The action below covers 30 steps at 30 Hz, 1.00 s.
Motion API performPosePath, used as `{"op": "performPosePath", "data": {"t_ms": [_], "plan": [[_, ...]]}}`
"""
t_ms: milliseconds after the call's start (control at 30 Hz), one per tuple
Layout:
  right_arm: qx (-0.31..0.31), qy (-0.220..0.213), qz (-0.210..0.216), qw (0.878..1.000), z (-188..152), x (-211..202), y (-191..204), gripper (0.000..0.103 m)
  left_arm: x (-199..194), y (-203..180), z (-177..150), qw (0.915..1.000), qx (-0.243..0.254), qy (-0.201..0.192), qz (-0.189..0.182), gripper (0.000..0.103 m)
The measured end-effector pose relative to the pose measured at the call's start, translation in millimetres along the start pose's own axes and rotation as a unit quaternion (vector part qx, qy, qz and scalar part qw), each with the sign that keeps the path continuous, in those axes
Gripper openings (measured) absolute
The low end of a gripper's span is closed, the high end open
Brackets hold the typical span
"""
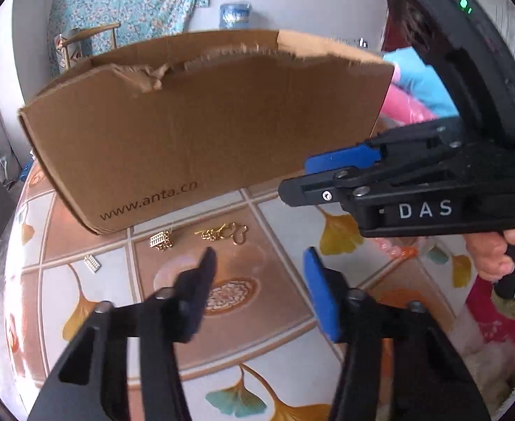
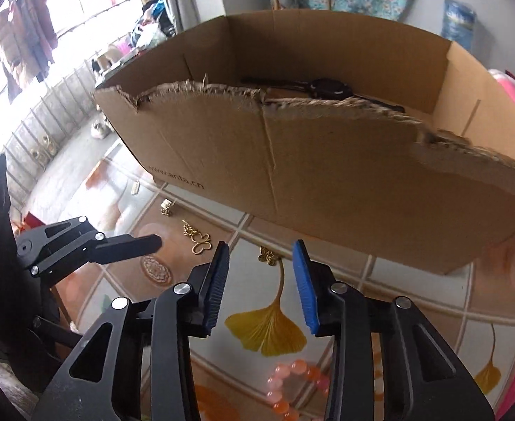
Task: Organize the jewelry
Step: 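Move the open right gripper toward the pink bead bracelet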
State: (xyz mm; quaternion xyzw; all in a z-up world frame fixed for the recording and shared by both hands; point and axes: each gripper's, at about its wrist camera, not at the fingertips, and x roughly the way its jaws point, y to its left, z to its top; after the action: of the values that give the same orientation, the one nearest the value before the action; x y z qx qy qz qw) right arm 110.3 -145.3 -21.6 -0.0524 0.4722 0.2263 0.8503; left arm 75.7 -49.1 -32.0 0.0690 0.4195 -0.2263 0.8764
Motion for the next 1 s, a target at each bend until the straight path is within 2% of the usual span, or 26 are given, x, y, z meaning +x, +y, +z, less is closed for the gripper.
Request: {"op": "performPosePath", "data": {"t_ms": [133,233,367,533,667,767,1000], "plan": [[-0.021,0.007,0.001,1.000,1,7,0,0.028,8,3,4,0.9998,0.004,0.004,-0.018,0.023],[-0.034,0.012,0.001,0.999,4,9,0,0.023,14,6,8,0.9997,0.004,0.005,-0.023,0.018],[-0.054,0.015,0.007,0.998,8,13,2,0.021,19,9,18,0.9999,0.006,0.002,-0.014,0.017],[-0.088,0.015,-0.007,0.996,12,18,10,0.020,25,5,21,0.9996,0.030,0.003,-0.001,0.017],[-0.087,0.015,-0.008,0.996,10,15,9,0.011,34,-1,31,0.9987,0.050,0.007,0.009,0.017],[-0.080,0.014,-0.007,0.997,7,10,6,0.007,35,-2,34,0.9988,0.046,0.019,-0.001,0.017],[-0.053,0.011,-0.007,0.998,-9,-5,-5,0.005,33,-13,33,0.9977,0.058,0.036,-0.008,0.017]]}}
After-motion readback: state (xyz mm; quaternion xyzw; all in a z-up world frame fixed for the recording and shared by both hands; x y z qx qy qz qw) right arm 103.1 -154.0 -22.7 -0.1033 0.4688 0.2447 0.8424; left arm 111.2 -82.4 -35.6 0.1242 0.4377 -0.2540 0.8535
